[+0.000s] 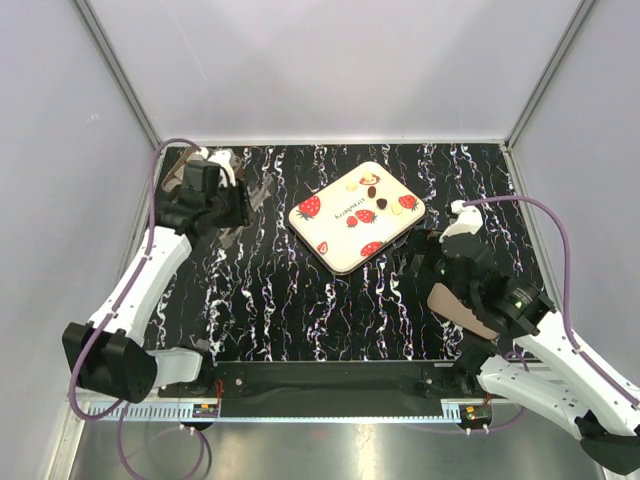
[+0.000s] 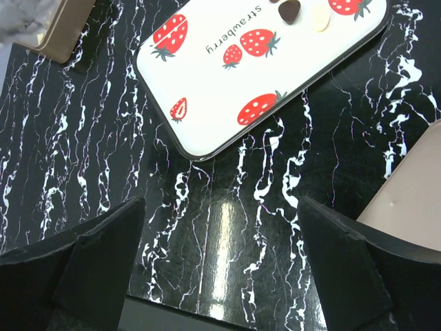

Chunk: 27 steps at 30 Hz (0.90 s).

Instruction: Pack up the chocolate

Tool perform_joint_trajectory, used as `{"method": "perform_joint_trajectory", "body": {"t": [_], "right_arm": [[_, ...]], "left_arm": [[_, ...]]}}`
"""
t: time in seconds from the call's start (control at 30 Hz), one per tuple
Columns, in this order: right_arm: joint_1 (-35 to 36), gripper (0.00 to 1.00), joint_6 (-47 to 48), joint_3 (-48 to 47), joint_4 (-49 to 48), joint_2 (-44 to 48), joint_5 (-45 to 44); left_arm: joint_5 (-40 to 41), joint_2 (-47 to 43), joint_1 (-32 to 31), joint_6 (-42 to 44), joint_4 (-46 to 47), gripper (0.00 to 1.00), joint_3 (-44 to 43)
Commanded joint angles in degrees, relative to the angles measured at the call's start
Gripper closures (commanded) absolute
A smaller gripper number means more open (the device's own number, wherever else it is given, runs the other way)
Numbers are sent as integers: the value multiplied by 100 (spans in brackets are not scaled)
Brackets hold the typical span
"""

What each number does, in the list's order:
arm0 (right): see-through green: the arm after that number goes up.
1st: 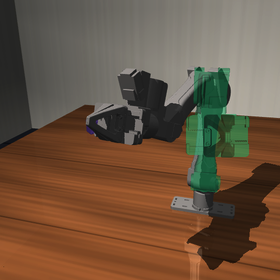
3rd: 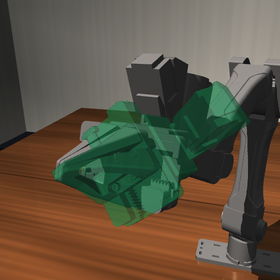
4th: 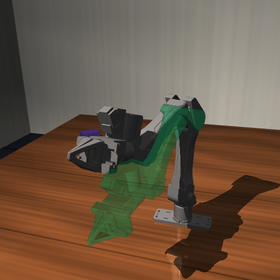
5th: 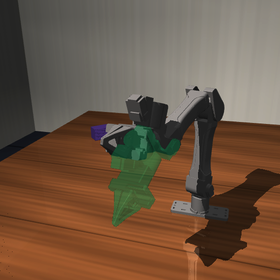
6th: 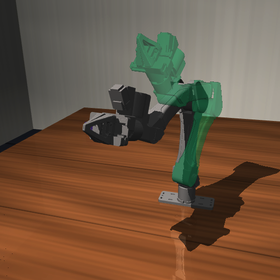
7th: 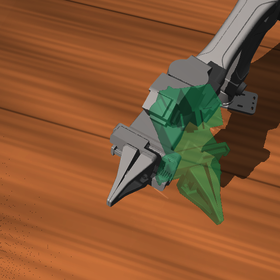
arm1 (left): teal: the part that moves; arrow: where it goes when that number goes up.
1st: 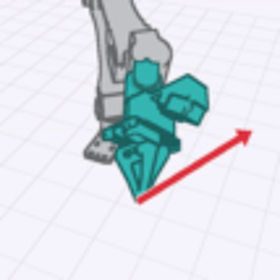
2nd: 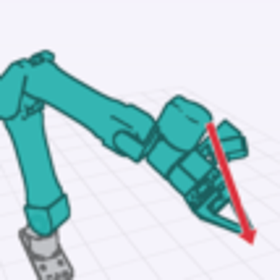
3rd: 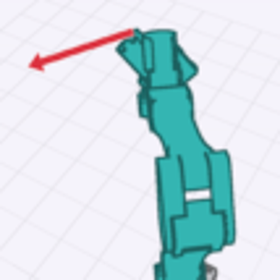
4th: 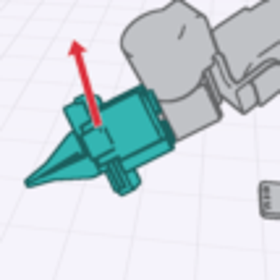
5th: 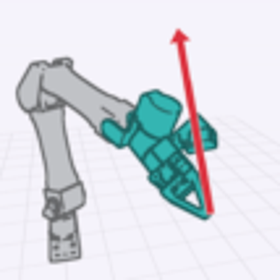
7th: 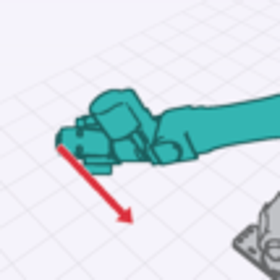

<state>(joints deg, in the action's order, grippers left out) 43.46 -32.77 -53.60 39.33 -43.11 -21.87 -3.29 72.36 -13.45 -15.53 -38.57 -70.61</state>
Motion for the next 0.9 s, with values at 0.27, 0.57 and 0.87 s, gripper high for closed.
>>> {"method": "perform_joint_trajectory", "body": {"t": [0.27, 0.57, 0.87], "right_arm": [[13, 0, -467, -45, 329, 137, -10], [4, 0, -528, 8, 435, 101, 7], [13, 0, -748, 96, 549, -13, 183]], "left_arm": [[1180, -196, -702, -608, 728, 50, 1145], [1542, -82, -1045, -969, 1026, 46, 1708], [1814, -38, -1300, -1259, 1044, 44, 2174]]}}
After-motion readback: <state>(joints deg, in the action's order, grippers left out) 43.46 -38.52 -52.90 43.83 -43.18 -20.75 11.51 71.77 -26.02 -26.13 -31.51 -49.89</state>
